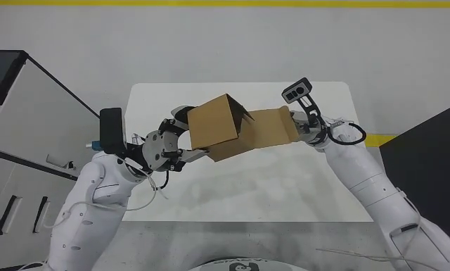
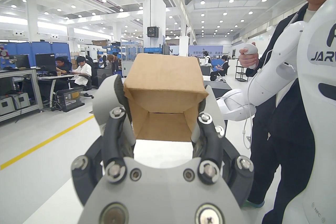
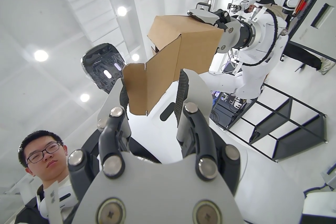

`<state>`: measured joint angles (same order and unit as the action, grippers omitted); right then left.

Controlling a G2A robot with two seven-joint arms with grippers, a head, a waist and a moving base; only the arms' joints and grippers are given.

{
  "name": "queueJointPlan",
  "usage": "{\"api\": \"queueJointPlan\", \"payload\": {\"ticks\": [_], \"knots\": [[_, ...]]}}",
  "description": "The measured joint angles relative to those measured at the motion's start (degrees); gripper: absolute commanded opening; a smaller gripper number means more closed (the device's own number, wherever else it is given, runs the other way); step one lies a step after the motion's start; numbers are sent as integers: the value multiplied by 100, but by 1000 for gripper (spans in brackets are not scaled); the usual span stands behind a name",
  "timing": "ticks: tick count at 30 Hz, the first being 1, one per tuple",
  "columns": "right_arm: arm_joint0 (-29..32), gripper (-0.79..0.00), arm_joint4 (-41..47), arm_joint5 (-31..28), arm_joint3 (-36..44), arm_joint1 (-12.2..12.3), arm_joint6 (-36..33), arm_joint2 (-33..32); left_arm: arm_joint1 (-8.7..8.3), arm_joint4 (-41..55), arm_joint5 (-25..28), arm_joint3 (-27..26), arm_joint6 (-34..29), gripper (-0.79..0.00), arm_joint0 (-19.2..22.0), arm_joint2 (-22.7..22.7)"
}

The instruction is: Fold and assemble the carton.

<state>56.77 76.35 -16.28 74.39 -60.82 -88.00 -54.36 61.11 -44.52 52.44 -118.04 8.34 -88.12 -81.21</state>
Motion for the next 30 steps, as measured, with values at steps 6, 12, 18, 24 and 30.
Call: {"api": "queueJointPlan", "payload": {"ticks": [6, 12, 18, 24, 30], "knots": [[-17, -526, -84, 0, 46, 12, 0, 4, 8, -15, -8, -4, -9, -785, -8, -10], [1, -579, -117, 0, 91, 32, 0, -44, 16, -80, 13, -1, -32, -785, -18, 2], [24, -545, -154, 0, 131, 56, 0, -100, 27, -187, 12, 18, -40, -785, -4, 26], [40, -493, -135, 0, 177, 87, 0, -155, 36, -247, 6, 36, -7, -785, -8, 21], [79, -431, -17, 0, 215, 122, 0, -216, 42, -244, 17, 41, 10, -785, -15, 8]]}}
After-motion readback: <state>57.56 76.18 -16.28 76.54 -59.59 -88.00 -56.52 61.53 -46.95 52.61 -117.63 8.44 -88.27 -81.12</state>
